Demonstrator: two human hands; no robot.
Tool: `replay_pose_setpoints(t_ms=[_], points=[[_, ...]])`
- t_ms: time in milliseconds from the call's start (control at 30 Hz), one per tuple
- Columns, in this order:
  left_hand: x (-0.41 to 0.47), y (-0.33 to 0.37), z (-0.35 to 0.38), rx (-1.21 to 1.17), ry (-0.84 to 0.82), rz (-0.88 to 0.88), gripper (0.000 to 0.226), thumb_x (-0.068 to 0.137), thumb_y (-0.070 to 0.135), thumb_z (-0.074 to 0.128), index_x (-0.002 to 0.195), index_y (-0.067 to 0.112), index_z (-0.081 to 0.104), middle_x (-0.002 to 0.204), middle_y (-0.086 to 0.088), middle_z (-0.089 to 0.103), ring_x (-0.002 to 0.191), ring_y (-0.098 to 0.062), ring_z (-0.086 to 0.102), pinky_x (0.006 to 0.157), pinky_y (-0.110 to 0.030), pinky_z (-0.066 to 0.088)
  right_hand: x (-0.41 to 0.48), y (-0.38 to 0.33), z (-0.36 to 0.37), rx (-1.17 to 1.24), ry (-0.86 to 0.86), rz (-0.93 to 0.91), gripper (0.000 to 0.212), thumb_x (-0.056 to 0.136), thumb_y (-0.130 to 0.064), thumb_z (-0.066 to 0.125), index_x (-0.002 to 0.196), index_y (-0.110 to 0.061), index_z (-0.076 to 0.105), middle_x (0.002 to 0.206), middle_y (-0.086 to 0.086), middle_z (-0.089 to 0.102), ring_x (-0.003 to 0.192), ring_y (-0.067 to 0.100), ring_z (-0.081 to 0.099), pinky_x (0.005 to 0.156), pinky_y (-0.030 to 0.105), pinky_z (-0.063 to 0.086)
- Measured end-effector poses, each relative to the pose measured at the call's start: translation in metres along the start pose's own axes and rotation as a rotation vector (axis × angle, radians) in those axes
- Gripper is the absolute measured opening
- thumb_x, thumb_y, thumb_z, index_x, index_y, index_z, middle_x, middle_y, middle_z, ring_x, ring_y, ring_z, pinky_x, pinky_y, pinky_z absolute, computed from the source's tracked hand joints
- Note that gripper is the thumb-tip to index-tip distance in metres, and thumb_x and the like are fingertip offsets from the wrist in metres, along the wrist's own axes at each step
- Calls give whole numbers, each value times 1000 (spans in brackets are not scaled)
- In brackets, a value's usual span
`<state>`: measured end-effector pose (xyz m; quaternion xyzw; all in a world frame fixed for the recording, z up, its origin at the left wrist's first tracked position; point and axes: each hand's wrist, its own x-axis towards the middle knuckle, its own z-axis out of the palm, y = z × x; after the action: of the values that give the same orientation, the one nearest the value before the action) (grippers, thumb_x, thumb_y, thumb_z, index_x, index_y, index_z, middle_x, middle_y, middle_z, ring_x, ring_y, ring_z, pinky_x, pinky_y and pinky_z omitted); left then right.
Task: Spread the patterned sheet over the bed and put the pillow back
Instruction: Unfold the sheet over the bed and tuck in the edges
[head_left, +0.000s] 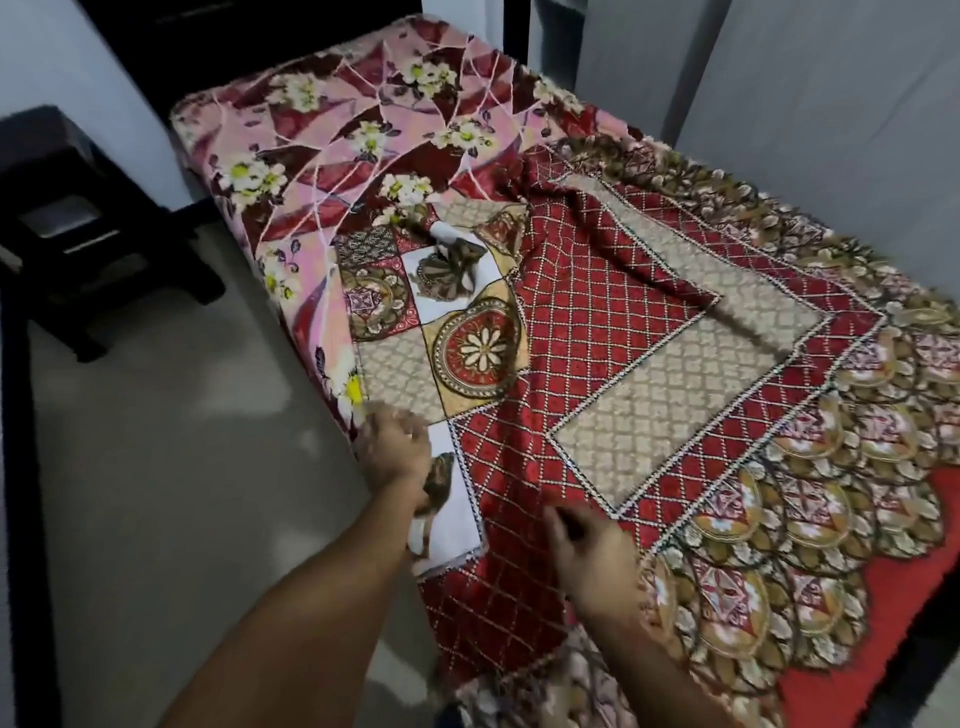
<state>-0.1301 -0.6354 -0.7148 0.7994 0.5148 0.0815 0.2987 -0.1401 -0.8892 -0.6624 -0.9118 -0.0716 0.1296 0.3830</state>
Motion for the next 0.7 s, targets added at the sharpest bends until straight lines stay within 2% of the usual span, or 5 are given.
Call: replay_pose_setpoints(t_ms=[100, 267, 400, 567, 700], points=[[60, 7, -1, 146, -25, 72, 57, 93, 44, 53, 139, 13, 45, 139, -17, 47, 123, -39, 48, 98, -47, 47, 56, -52, 48, -87, -131, -100, 21, 95, -35, 65, 107, -22, 76, 101, -1, 78, 87, 20, 73, 75, 28, 56], [135, 17, 2, 314, 23, 103, 76, 88, 53, 61, 142, 5, 38, 138, -20, 45, 127, -40, 43, 98, -46, 42, 100, -77, 106, -252, -278, -108, 24, 93, -41, 56, 104, -21, 64, 111, 4, 66, 105, 29, 63, 79, 37, 49], [181, 33, 2, 74, 44, -126, 84, 83, 55, 71, 140, 1, 41, 132, -27, 53, 119, -44, 54, 92, -48, 50, 106, -73, 123, -314, -280, -33, 36, 97, -46, 51, 126, -25, 58, 128, 0, 54, 120, 25, 54, 89, 38, 49], [222, 59, -14, -306, -113, -257, 63, 81, 51, 78, 117, 3, 58, 120, -17, 67, 108, -37, 65, 79, -32, 46, 109, -77, 128, -334, -273, 35, 33, 96, -50, 51, 118, -26, 57, 122, -2, 54, 117, 25, 55, 84, 38, 48], [252, 65, -18, -583, -271, -316, 80, 78, 32, 85, 139, 1, 43, 143, -16, 53, 130, -36, 52, 108, -35, 41, 107, -84, 136, -339, -217, 117, 31, 94, -52, 50, 111, -27, 56, 118, -3, 55, 116, 24, 55, 82, 37, 46]])
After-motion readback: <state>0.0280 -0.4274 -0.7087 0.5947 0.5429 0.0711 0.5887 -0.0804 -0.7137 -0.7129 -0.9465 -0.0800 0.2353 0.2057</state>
